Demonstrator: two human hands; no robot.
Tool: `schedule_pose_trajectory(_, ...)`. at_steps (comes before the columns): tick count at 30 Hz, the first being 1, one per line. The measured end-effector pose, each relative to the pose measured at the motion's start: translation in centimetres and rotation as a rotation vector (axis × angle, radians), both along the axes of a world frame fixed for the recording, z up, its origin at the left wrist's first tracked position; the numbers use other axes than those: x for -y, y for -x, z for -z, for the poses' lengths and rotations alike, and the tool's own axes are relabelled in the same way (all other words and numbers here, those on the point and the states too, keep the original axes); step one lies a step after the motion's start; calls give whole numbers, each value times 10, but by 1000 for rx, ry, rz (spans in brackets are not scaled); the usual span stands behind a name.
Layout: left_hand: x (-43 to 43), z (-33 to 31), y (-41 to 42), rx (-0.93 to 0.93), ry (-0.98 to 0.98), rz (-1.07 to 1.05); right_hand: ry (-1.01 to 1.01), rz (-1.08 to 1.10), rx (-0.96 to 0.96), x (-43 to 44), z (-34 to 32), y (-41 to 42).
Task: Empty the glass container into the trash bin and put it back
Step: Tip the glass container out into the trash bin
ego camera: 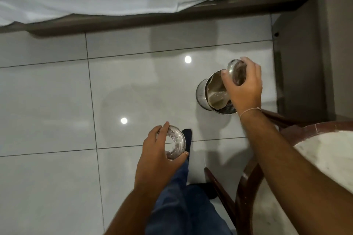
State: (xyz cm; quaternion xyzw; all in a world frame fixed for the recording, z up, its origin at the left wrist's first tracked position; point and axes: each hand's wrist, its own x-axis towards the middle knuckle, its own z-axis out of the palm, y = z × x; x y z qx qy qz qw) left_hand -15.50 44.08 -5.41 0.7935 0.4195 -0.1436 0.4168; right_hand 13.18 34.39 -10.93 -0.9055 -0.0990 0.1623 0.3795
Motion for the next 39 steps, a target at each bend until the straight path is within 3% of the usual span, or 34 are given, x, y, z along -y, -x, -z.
schedule_pose_trajectory(6,-4,2,-14,24,16,-37,59,11,25,-7,15,3)
schedule_pose_trajectory(9,-6,1,-14,18,14,-60,83,29,-96,-11,19,1)
schedule_pose_trajectory(12,-8,5,-15,-3,19,-56,31,29,-12,-8,23,-3)
schedule_pose_trajectory(15,-6,6,-13,-4,-1,-69,87,-55,-124,-4,23,-4)
schedule_pose_trajectory(19,2,7,-18,-7,37,-58,45,-32,81,1,20,-3)
schedule_pose_trajectory(22,9,6,-21,-6,46,-35,97,-20,-39,1,18,3)
schedule_pose_trajectory(26,12,5,-29,0,61,-38,8,-28,139,0,17,0)
schedule_pose_trajectory(30,18,6,-30,-23,62,18,156,-36,-102,9,31,9)
schedule_pose_trajectory(35,19,4,-34,-5,48,14,46,-48,210,-4,15,0)
schedule_pose_trajectory(37,20,4,-35,-8,48,30,109,-111,106,0,16,9)
schedule_pose_trajectory(39,19,1,-40,-3,63,38,134,-40,-3,8,26,17)
